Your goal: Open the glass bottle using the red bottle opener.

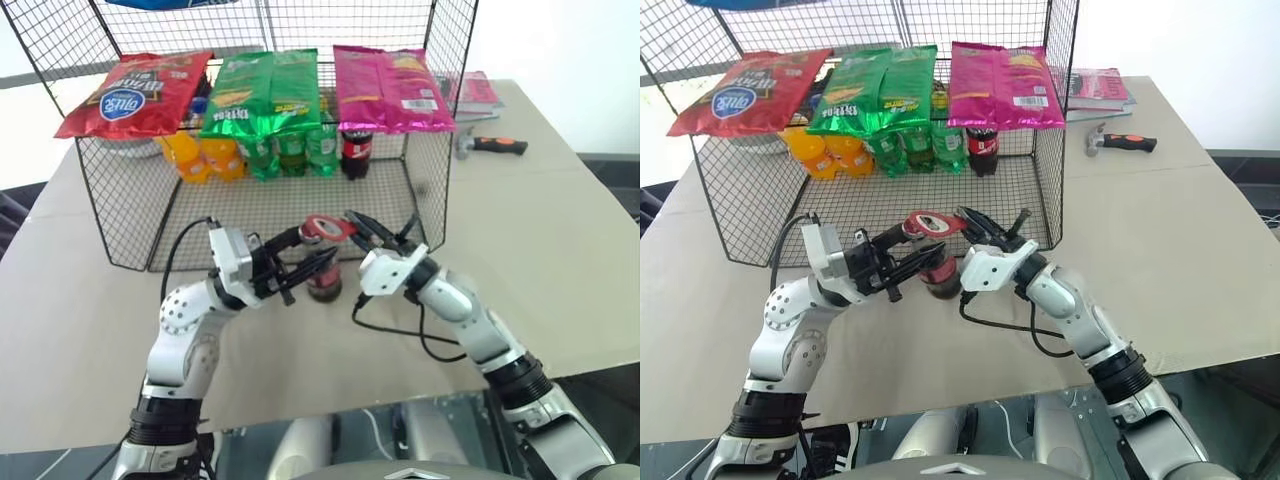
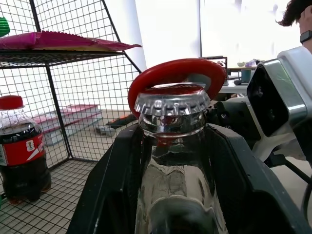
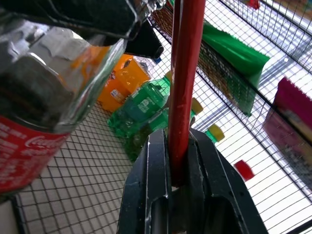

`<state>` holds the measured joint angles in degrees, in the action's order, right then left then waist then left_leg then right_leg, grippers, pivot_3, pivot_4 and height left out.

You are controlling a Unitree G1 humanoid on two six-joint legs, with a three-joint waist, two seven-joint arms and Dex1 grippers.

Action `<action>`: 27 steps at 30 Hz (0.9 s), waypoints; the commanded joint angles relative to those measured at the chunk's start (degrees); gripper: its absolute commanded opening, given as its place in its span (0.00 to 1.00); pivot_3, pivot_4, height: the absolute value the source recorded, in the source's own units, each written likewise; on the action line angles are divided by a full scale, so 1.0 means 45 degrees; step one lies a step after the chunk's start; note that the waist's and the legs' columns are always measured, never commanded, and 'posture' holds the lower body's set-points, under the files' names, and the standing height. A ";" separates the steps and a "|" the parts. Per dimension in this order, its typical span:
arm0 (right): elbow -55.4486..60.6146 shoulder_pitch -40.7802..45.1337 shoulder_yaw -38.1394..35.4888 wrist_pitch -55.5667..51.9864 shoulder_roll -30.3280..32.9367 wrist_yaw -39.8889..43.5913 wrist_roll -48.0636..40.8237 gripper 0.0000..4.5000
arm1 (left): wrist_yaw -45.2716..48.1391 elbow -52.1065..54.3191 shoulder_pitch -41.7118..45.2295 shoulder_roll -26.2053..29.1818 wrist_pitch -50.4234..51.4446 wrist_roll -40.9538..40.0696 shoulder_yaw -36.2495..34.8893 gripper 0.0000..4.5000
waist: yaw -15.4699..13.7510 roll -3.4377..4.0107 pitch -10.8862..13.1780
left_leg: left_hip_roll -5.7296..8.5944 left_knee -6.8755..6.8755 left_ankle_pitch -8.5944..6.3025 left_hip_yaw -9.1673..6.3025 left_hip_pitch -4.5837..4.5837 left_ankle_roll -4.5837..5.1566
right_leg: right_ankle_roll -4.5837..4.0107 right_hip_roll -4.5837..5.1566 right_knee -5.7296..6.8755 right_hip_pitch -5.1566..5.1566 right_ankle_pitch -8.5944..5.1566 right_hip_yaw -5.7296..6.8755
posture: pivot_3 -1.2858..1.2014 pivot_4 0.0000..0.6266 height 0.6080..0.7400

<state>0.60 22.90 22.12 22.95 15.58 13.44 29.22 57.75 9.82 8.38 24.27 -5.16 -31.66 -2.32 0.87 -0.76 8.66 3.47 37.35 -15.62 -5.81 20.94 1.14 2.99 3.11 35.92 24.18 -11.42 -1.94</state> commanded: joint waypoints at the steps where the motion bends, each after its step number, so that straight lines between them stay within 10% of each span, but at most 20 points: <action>1: 0.0821 -0.0041 0.0431 -0.0108 0.0121 0.0384 0.0643 0.00 | 0.0028 -0.0290 -0.0150 -0.0017 0.0061 0.0198 0.0074 0.41 | 0.0003 0.0001 0.0000 | -0.0001 -0.0010 -0.0001 0.0001 -0.0045 0.0002 | 0.0000 -0.0001 -0.0006 -0.0040 -0.0001 -0.0001 | 0.52 0.24 1.00; 27: 0.1403 -0.0117 0.1496 -0.1692 -0.0543 0.1097 0.1785 0.00 | -0.0257 -0.0377 0.0166 -0.0108 0.0468 0.0234 0.0189 0.41 | 0.0013 0.0004 -0.0011 | -0.0017 -0.0009 -0.0018 0.0004 -0.0120 0.0031 | 0.0001 -0.0016 -0.0005 -0.0108 -0.0004 -0.0008 | 0.52 0.24 1.00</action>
<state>5.75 22.23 24.30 13.56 12.67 15.83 35.36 57.26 8.51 8.83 24.03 -4.32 -31.74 -2.66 0.93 -0.74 8.61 3.40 37.31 -15.70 -5.79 20.39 1.28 3.00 3.04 35.90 23.68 -11.44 -1.97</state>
